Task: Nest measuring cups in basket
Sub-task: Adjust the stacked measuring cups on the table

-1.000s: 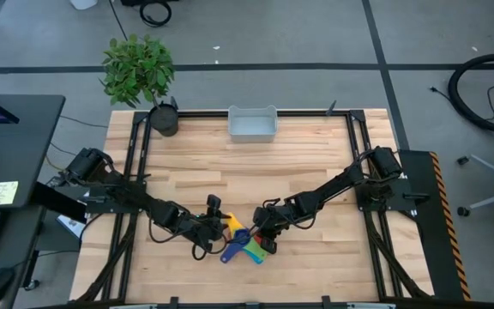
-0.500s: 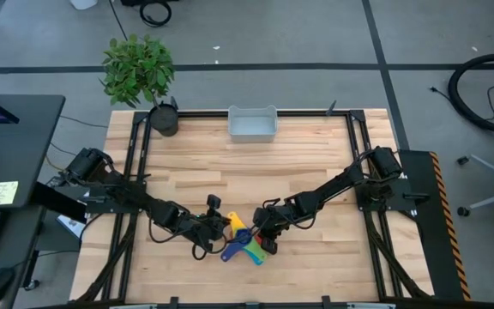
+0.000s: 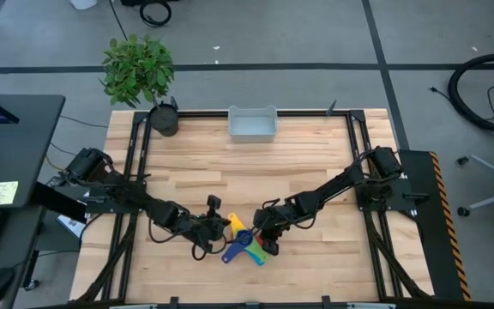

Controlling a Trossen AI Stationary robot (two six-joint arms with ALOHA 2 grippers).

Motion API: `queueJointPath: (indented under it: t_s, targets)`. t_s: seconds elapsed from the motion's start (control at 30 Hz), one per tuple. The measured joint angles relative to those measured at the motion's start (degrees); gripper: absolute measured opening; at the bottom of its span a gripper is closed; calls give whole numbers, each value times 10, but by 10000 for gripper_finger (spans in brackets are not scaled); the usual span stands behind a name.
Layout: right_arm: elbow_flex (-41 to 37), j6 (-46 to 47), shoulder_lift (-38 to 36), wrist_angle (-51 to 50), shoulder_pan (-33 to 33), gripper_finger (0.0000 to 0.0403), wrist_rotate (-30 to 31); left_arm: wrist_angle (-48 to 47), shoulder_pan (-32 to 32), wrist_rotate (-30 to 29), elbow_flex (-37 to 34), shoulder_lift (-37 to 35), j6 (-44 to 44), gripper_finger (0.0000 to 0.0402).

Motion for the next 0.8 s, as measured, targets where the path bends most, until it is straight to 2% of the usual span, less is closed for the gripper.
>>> queueJointPath:
  t_s: [0.17,0.27,0.33,0.47,0.63,0.8]
  targets:
    - [0,0,-1,-4,0,2,-11,-3,-5,-64,4,-14,6,7]
    - [0,0,-1,-9,0,2,-11,-3,-5,-63,19,-28,38,7]
    - [0,0,-1,-13,0,2,-10,1,3,-23,31,-29,59,7]
    - [0,0,-1,-25,0,2,-18,-31,35,95,45,-25,58,5]
    - [0,-2,-20,-40,1,2,-52,-53,71,114,56,-25,49,3]
    - [0,-3,-73,-105,7,1,-57,-95,107,192,90,-25,79,2]
